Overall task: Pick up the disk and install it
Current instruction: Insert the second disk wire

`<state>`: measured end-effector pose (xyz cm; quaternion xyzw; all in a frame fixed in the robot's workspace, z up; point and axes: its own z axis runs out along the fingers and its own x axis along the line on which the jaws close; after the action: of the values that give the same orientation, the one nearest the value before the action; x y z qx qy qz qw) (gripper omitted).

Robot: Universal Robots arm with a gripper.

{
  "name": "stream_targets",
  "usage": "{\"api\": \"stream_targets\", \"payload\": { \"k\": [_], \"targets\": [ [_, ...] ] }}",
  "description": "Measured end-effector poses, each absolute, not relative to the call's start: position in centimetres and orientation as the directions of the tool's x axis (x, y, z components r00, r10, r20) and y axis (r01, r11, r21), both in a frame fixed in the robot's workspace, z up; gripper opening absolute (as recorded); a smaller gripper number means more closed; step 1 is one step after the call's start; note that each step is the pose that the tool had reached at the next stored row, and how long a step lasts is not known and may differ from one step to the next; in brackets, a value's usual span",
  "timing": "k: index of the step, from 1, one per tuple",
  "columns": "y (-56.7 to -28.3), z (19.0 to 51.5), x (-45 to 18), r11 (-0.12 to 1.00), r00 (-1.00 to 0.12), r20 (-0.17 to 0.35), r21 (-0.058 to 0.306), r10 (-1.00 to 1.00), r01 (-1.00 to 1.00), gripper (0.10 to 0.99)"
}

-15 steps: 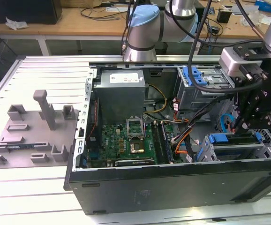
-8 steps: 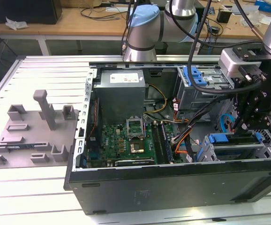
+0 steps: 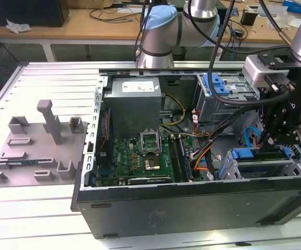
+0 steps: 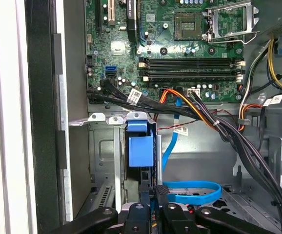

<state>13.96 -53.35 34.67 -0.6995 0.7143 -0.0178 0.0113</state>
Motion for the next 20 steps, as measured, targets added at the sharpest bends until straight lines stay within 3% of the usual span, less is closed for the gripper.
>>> {"api": "stream_targets", "payload": {
  "k": [20],
  "targets": [
    [-53.34, 34.07, 13.98, 0.018, -0.018, 0.009, -0.041, -1.0, -0.999, 0.161]
  ]
}}
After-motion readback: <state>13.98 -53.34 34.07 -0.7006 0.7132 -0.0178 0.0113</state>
